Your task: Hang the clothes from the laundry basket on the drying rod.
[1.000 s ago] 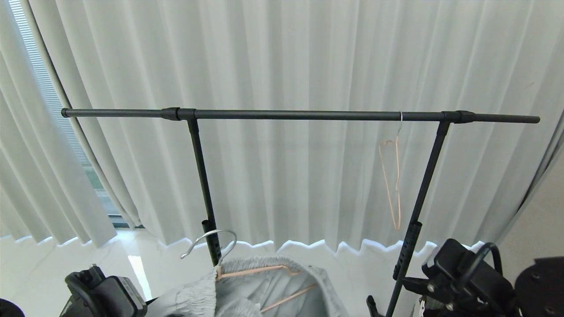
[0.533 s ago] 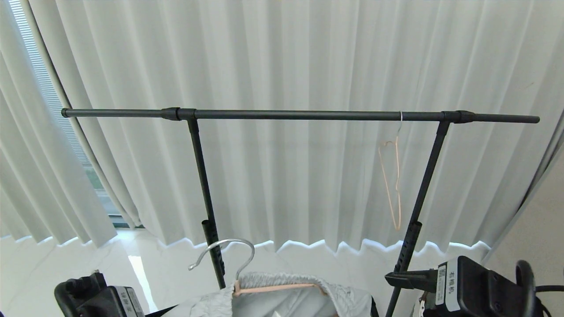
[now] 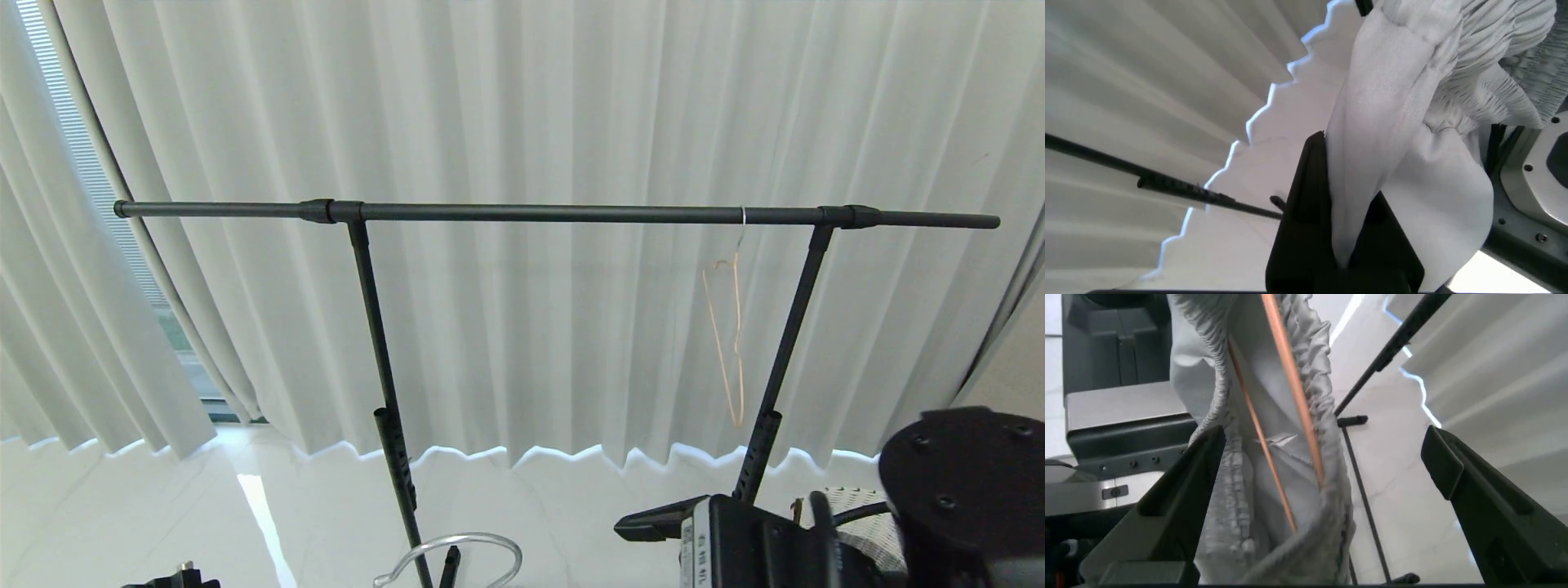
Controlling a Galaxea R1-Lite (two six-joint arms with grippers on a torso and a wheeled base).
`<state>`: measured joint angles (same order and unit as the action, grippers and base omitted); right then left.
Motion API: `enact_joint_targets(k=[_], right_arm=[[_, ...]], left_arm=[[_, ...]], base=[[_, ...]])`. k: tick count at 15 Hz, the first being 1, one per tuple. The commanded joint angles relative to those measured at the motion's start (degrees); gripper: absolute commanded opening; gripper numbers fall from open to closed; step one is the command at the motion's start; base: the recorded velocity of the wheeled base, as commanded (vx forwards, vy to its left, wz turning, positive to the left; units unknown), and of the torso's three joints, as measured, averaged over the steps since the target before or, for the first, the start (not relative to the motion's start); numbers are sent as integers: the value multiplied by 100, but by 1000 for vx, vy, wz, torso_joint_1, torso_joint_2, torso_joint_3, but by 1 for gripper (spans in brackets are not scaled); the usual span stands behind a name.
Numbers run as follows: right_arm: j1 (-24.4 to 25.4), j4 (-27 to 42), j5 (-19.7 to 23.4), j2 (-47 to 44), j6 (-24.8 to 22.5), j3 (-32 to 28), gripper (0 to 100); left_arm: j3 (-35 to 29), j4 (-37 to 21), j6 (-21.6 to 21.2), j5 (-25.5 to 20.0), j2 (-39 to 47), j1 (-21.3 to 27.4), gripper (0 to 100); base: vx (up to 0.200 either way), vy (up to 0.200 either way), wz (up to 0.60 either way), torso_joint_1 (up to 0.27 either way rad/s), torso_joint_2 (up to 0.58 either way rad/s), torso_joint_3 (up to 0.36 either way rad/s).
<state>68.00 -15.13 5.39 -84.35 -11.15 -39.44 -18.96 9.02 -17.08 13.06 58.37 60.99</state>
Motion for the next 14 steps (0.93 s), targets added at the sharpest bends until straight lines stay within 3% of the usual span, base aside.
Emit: enact_joint_targets(k=[1, 8, 9, 14], right_arm=[[12, -8, 15, -328, -1, -82, 100], [12, -34, 15, -460, 8, -73, 100], [12, -34, 6, -460, 8, -73, 0], [12, -43, -55, -451, 8, -64, 0]], left_arm=[[-3, 21, -32, 4, -10, 36, 0], [-29, 188, -32, 4, 17, 89, 0], [-29, 188, -32, 4, 17, 89, 0], [-29, 188, -32, 4, -1, 97, 0]], base=[[0, 0, 0, 0, 0, 0], [0, 0, 0, 0, 0, 0], [0, 0, 0, 0, 0, 0], [0, 0, 0, 0, 0, 0]])
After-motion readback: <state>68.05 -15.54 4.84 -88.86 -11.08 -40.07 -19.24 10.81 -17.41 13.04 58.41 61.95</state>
